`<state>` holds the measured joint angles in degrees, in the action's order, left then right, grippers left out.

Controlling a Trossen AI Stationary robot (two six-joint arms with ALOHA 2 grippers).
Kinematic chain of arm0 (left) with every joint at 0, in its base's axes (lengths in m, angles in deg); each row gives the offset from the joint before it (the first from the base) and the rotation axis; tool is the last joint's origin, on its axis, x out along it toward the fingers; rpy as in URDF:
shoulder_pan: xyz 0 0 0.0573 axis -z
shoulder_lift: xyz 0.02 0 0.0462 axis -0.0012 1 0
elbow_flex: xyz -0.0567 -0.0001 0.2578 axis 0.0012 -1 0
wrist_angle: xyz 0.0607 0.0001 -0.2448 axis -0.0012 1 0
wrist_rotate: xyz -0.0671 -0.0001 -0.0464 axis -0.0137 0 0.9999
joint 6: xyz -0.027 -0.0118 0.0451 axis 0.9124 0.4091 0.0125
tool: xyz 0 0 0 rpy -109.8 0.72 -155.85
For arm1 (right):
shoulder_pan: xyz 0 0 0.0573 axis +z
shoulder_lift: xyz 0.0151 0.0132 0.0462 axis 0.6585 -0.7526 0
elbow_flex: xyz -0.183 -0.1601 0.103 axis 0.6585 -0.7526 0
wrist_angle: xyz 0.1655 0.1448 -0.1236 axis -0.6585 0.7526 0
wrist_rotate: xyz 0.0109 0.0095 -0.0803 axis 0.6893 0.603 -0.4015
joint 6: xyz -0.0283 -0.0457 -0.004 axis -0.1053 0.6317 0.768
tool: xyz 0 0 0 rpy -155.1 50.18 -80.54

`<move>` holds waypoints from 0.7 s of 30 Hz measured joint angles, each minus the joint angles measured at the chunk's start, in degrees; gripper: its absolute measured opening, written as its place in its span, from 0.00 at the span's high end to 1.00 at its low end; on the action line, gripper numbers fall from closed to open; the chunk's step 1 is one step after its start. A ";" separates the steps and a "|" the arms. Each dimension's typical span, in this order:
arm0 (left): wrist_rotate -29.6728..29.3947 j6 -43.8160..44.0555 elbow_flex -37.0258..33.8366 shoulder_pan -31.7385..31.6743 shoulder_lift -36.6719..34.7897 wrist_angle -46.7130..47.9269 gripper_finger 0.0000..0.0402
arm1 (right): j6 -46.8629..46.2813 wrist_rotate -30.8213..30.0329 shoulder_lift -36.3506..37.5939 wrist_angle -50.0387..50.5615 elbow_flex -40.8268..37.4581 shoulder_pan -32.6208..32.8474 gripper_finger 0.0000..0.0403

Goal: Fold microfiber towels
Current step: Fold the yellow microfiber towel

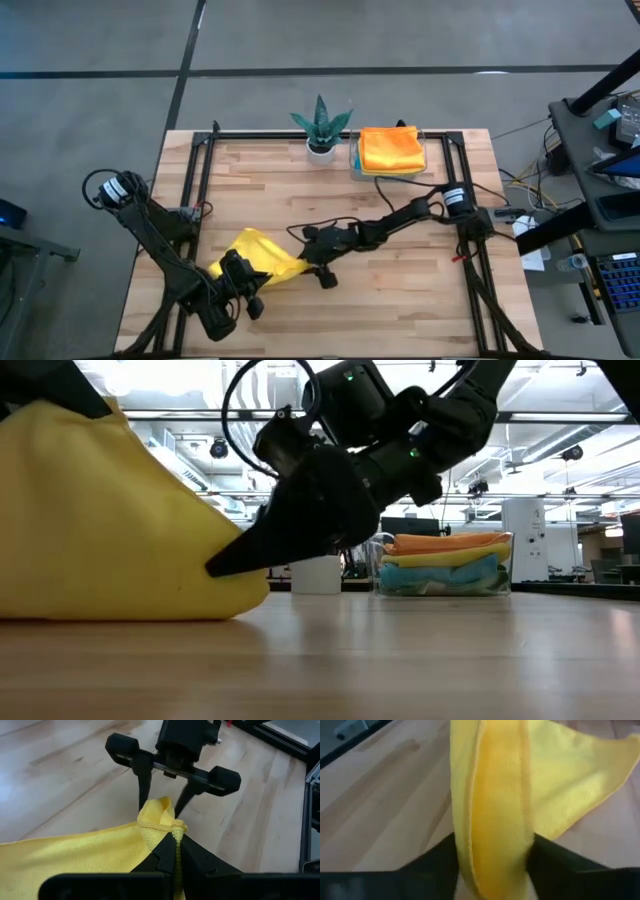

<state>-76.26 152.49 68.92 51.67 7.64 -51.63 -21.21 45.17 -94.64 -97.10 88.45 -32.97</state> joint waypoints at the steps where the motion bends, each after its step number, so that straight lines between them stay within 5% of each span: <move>1: 0.00 -0.03 0.00 0.16 0.00 -0.05 1.00 | 0.29 -0.05 0.18 0.07 0.09 0.00 0.56; 6: 0.32 -0.96 0.02 0.58 0.02 -0.27 1.00 | 4.08 -0.18 3.35 7.06 -0.15 -0.11 0.93; 11: -1.43 -4.57 -0.04 0.51 0.66 -6.09 1.00 | 7.40 -0.18 9.85 18.71 -0.63 -0.10 0.97; 17: -4.91 -27.66 -0.07 -1.10 4.39 -29.40 1.00 | 9.52 -3.04 19.60 29.09 -3.36 1.13 0.98; 21: -5.61 -34.82 -0.07 -2.34 7.94 -41.04 1.00 | 11.17 -5.94 25.76 35.52 -4.79 2.69 0.98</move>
<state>-81.87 117.67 68.86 49.34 15.58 -92.67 -10.04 39.22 -68.88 -61.58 83.66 -30.28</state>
